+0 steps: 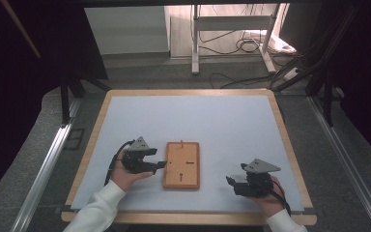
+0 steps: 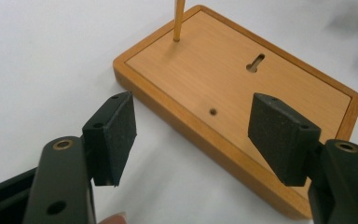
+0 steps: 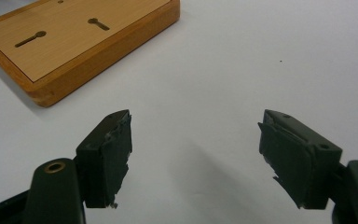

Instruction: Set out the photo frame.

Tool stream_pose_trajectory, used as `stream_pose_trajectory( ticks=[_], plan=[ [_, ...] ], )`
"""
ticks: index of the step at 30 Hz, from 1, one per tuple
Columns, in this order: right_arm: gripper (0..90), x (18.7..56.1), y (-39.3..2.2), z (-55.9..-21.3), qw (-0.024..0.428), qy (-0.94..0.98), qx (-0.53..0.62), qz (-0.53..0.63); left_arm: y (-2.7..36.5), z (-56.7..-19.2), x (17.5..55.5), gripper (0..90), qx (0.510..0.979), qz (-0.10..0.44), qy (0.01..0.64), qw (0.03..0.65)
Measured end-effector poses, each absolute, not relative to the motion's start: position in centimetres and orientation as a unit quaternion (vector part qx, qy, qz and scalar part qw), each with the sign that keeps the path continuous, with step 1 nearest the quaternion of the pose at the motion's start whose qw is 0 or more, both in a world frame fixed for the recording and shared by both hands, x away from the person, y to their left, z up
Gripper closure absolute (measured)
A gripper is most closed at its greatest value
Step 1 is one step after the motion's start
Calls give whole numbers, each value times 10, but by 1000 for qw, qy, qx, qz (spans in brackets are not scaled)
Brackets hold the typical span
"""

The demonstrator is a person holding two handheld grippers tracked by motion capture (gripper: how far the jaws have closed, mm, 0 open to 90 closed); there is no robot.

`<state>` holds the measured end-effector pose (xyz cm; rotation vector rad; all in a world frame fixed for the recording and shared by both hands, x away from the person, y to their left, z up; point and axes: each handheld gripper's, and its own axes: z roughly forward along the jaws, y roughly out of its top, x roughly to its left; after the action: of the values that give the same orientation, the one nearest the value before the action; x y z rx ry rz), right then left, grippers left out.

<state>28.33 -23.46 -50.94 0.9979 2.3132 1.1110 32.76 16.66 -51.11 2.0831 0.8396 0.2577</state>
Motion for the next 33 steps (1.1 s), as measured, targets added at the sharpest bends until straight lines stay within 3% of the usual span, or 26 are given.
stream_pose_trajectory(
  ticks=[33],
  plan=[
    [251,280,-228,-508,190,821,351,409,124,-510,384,357,845,102,293,436]
  ],
)
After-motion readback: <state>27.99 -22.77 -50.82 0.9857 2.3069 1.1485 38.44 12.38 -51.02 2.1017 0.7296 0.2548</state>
